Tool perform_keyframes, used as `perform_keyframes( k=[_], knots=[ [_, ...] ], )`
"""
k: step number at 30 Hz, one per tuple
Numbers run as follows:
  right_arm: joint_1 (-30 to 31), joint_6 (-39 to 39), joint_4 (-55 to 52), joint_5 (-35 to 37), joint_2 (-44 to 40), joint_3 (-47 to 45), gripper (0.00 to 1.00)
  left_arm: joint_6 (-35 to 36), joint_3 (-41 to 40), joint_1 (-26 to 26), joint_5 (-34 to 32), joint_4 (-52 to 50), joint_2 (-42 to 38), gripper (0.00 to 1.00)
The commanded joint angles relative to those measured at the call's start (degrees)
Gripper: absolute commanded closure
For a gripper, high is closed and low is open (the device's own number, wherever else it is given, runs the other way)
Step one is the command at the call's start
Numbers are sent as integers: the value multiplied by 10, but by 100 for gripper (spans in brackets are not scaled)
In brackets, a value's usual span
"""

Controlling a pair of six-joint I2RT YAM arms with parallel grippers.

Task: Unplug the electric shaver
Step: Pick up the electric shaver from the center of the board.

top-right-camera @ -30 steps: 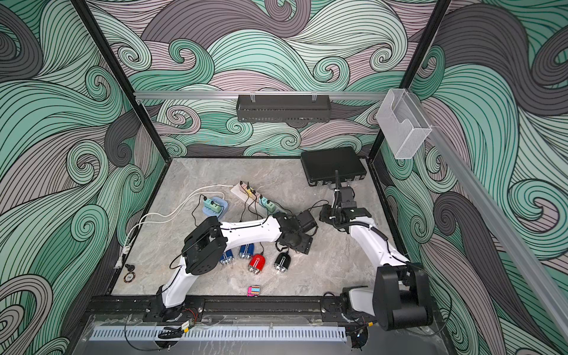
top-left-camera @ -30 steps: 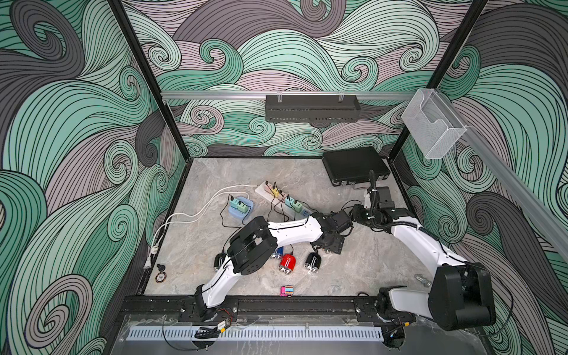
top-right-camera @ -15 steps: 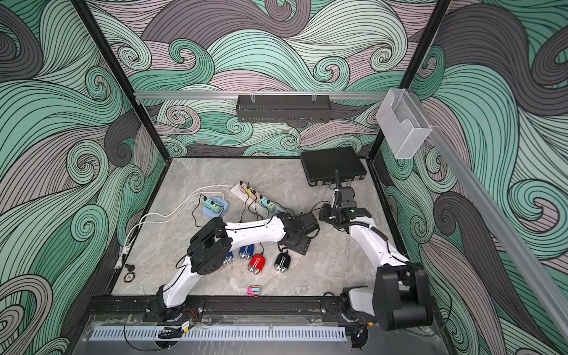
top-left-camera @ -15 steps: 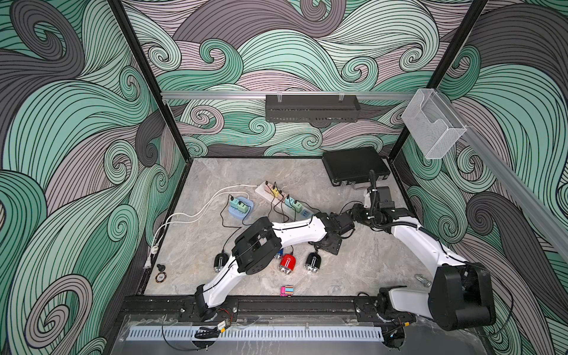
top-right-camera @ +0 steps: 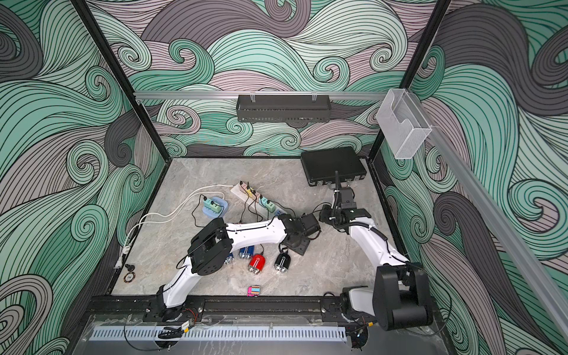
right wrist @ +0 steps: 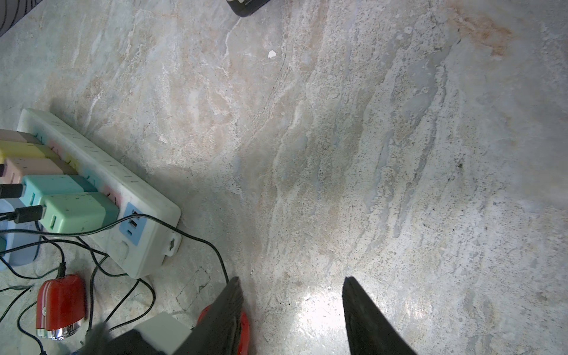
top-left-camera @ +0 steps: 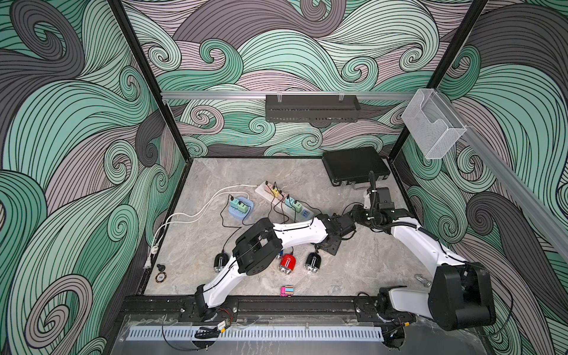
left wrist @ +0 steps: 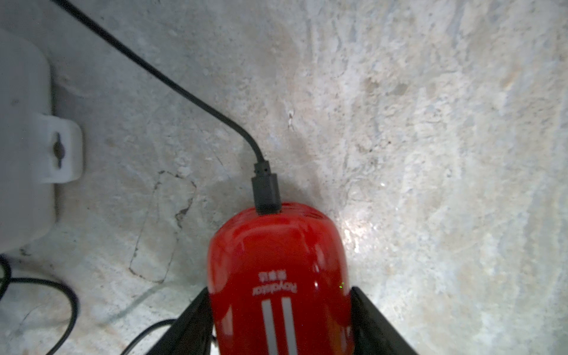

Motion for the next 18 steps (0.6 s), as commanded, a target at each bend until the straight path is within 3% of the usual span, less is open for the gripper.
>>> perform_keyframes(
  k=[1,6,18],
  knots=[
    [-3,6,2,1,4,-3,47,16,15,-4,-16,-8,18,39],
    [-3,10,8,-7,-3,-7,47,28,-13,-3,-14,26,-2,57],
    [-38,53,77,-98,-45,-52,50,65,-128,-1,-8,158,-101,66]
  ],
)
